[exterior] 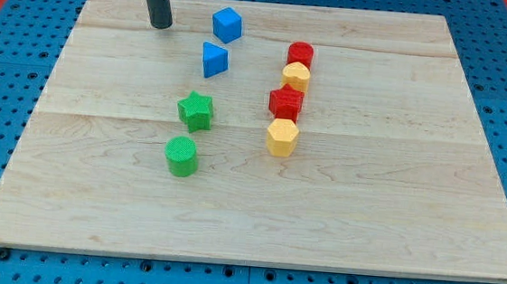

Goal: Nudge the yellow hexagon left a bit

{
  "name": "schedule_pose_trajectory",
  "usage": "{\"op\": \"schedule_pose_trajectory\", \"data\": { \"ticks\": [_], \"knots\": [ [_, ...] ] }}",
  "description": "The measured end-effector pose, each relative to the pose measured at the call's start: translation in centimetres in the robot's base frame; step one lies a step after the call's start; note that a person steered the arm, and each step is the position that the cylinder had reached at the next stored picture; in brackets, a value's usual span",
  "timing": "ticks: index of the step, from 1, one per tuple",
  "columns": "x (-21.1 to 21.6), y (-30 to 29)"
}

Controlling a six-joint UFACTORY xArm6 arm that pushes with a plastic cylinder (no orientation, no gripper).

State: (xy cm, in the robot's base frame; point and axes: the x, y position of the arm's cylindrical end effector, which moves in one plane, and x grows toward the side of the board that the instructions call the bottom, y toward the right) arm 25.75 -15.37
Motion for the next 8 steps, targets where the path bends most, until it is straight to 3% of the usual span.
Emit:
{"op": "schedule_pose_trajectory", "data": {
  "ticks": [3, 8],
  "knots": [
    [0.0, 0.3],
    [1.3, 5.5]
  ]
}}
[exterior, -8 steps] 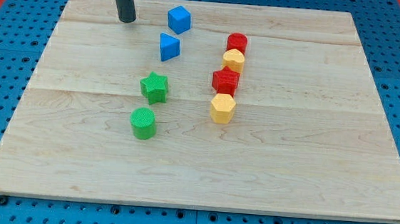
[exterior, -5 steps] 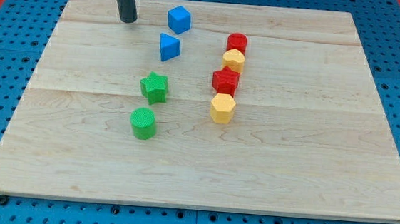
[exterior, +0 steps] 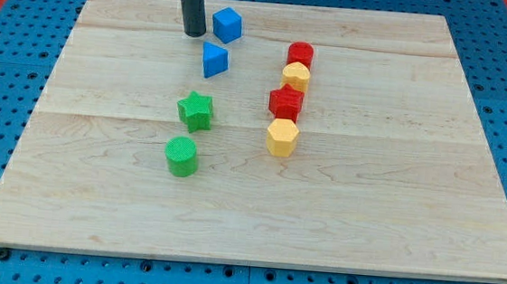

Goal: Nudge the yellow hexagon left a bit

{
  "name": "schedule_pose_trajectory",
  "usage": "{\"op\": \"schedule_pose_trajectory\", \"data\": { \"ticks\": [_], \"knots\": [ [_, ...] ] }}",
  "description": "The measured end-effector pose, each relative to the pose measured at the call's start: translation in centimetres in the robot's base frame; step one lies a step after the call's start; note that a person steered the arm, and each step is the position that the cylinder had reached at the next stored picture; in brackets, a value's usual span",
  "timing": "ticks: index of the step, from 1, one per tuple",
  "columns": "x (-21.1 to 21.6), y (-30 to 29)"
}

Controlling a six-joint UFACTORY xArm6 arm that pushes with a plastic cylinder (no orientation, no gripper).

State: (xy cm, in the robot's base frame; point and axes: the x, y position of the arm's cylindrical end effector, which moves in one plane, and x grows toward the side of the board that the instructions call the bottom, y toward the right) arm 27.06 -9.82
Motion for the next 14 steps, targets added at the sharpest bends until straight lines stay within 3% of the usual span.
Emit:
{"op": "schedule_pose_trajectory", "data": {
  "ticks": [6, 7, 9, 13, 14],
  "knots": [
    [0.7, 2.0],
    [2.5, 3.0],
    [2.0, 11.2],
    [14.3, 20.9],
    [15.5, 27.0]
  ]
}}
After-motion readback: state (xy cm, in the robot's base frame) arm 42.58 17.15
